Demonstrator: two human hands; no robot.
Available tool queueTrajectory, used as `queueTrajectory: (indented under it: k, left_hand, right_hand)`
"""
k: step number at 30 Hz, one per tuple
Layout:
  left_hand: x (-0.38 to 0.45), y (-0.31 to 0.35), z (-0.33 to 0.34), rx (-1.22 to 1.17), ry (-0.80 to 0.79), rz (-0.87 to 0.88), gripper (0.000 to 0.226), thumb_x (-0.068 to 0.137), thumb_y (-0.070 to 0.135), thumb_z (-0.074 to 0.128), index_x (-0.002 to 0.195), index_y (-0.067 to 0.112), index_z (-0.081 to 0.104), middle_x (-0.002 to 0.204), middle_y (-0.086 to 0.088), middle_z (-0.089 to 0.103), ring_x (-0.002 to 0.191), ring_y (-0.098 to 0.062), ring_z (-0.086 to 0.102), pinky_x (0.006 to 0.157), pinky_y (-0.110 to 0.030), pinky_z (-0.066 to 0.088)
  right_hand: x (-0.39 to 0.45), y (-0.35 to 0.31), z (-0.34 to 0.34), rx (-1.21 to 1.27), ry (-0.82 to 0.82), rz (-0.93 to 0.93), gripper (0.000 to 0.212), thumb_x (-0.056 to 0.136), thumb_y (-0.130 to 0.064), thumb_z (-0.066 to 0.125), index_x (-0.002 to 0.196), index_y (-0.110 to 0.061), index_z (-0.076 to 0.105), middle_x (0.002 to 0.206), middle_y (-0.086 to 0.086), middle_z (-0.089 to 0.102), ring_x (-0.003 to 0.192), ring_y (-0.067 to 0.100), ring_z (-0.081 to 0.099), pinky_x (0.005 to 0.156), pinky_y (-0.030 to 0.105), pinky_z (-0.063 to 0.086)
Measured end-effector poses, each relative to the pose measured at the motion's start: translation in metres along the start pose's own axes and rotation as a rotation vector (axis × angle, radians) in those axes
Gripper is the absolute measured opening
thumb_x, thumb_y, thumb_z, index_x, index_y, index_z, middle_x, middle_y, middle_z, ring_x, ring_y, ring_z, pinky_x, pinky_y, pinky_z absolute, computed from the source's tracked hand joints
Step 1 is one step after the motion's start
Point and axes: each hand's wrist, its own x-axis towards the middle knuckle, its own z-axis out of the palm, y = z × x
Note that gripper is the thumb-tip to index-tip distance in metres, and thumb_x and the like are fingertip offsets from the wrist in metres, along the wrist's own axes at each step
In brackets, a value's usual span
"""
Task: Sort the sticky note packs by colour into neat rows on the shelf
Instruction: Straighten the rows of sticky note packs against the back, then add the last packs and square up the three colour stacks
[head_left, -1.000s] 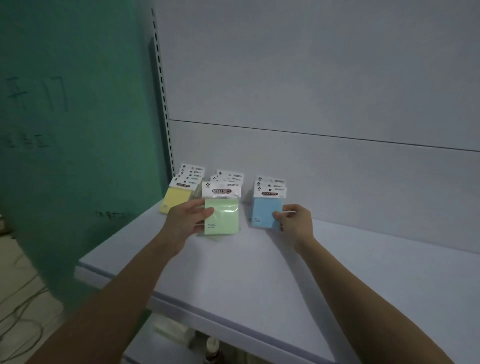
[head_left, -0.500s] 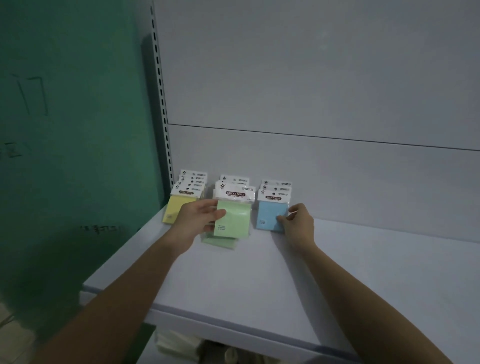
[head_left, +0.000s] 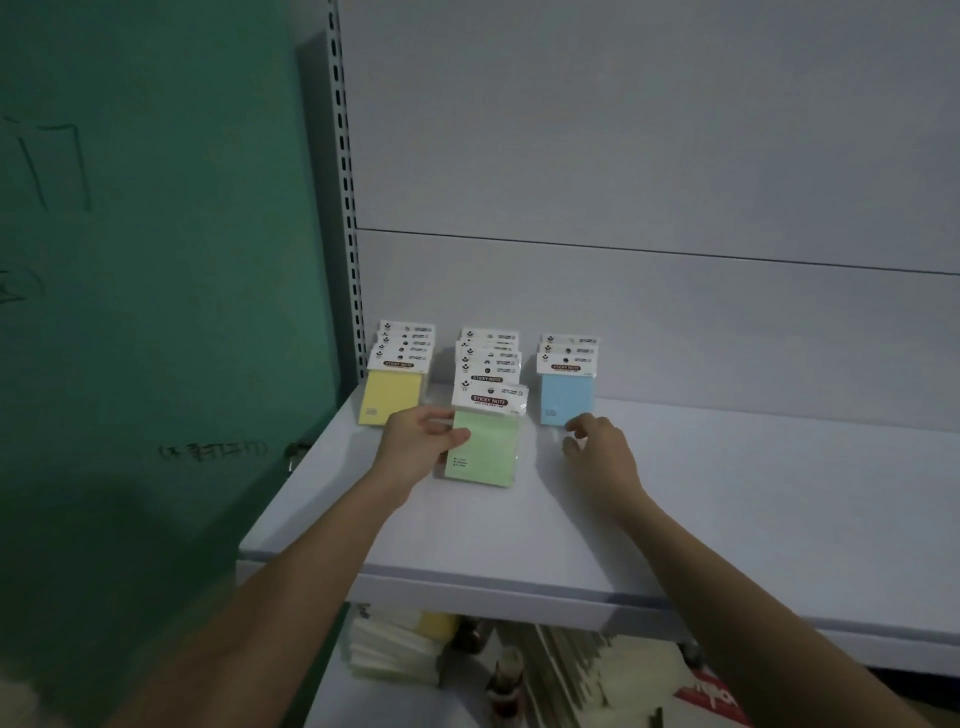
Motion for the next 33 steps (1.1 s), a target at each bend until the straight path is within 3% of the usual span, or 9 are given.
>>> queueTrajectory:
  k: [3,6,11,17,22,24,26,30,33]
  left_hand:
    - [0.005,-0.008,-0.002,0.061,0.074,0.033,0.03,0.077,0.004,0.076,0.105,0.004,0.067,0.099,-0.012,0.07,0.091,-0.025,0.068,0.084,-0.038,0.055]
    - [0.004,-0.016,0.001,0.143,0.125,0.07,0.027,0.079,0.01,0.076,0.104,0.006,0.068,0.095,-0.006,0.066,0.084,-0.018,0.062,0.079,-0.029,0.052]
    - [0.011,-0.018,0.008,0.217,0.144,0.11,0.022,0.08,0.014,0.075,0.1,0.007,0.069,0.085,0.0,0.063,0.079,-0.017,0.06,0.079,-0.03,0.052]
    - [0.016,-0.025,0.014,0.281,0.211,0.154,0.016,0.082,0.02,0.073,0.092,0.018,0.061,0.08,0.009,0.06,0.072,-0.011,0.059,0.068,-0.027,0.046]
    - [0.008,-0.021,0.016,0.391,0.229,0.206,0.023,0.087,0.03,0.067,0.095,0.015,0.052,0.079,0.006,0.058,0.064,-0.002,0.052,0.053,-0.019,0.033]
    - [0.003,-0.017,0.015,0.386,0.207,0.194,0.027,0.089,0.037,0.062,0.097,0.015,0.05,0.085,0.002,0.058,0.074,-0.014,0.058,0.057,-0.022,0.037]
    - [-0.003,-0.014,0.014,0.411,0.21,0.192,0.032,0.09,0.041,0.056,0.105,0.013,0.049,0.1,-0.004,0.056,0.094,-0.023,0.056,0.071,-0.031,0.043]
    - [-0.024,0.0,0.033,0.664,0.253,0.34,0.038,0.093,0.042,0.049,0.118,0.013,0.052,0.12,-0.006,0.052,0.113,-0.026,0.045,0.093,-0.04,0.042]
    - [-0.052,0.017,0.077,0.696,0.131,0.445,0.039,0.093,0.043,0.048,0.124,0.018,0.054,0.128,-0.003,0.051,0.12,-0.024,0.045,0.096,-0.038,0.041]
  right_hand:
    - [-0.032,-0.01,0.004,-0.242,-0.097,-0.132,0.023,0.093,-0.026,0.036,0.1,-0.018,0.056,0.104,0.004,0.056,0.104,0.028,0.054,0.078,0.035,0.038]
    - [-0.048,-0.015,0.004,-0.403,-0.178,-0.149,0.032,0.095,-0.04,0.027,0.116,-0.025,0.044,0.121,-0.002,0.046,0.118,0.022,0.041,0.092,0.045,0.031]
    - [-0.05,-0.022,0.004,-0.405,-0.198,-0.109,0.037,0.096,-0.044,0.024,0.125,-0.027,0.038,0.131,-0.003,0.041,0.125,0.02,0.037,0.099,0.048,0.028]
    - [-0.053,-0.029,0.004,-0.361,-0.169,-0.056,0.04,0.096,-0.042,0.03,0.131,-0.027,0.042,0.138,-0.003,0.042,0.132,0.017,0.033,0.105,0.044,0.024]
    - [-0.056,-0.031,0.003,-0.335,-0.17,-0.041,0.039,0.095,-0.044,0.032,0.127,-0.027,0.047,0.134,-0.004,0.046,0.13,0.017,0.037,0.103,0.043,0.026]
    - [-0.058,-0.033,-0.004,-0.295,-0.19,-0.047,0.04,0.096,-0.046,0.033,0.126,-0.026,0.049,0.134,-0.004,0.048,0.129,0.019,0.04,0.103,0.044,0.029]
    - [-0.059,-0.033,-0.015,-0.18,-0.246,-0.007,0.044,0.099,-0.042,0.035,0.137,-0.023,0.047,0.146,-0.002,0.043,0.137,0.02,0.035,0.11,0.043,0.027]
    - [-0.073,-0.017,-0.054,-0.037,-0.286,0.091,0.048,0.098,-0.043,0.037,0.142,-0.024,0.043,0.149,0.002,0.043,0.134,0.023,0.041,0.111,0.043,0.032]
    - [-0.087,0.008,-0.097,-0.058,-0.271,0.1,0.049,0.098,-0.045,0.039,0.144,-0.028,0.04,0.15,0.0,0.042,0.134,0.023,0.042,0.112,0.043,0.032]
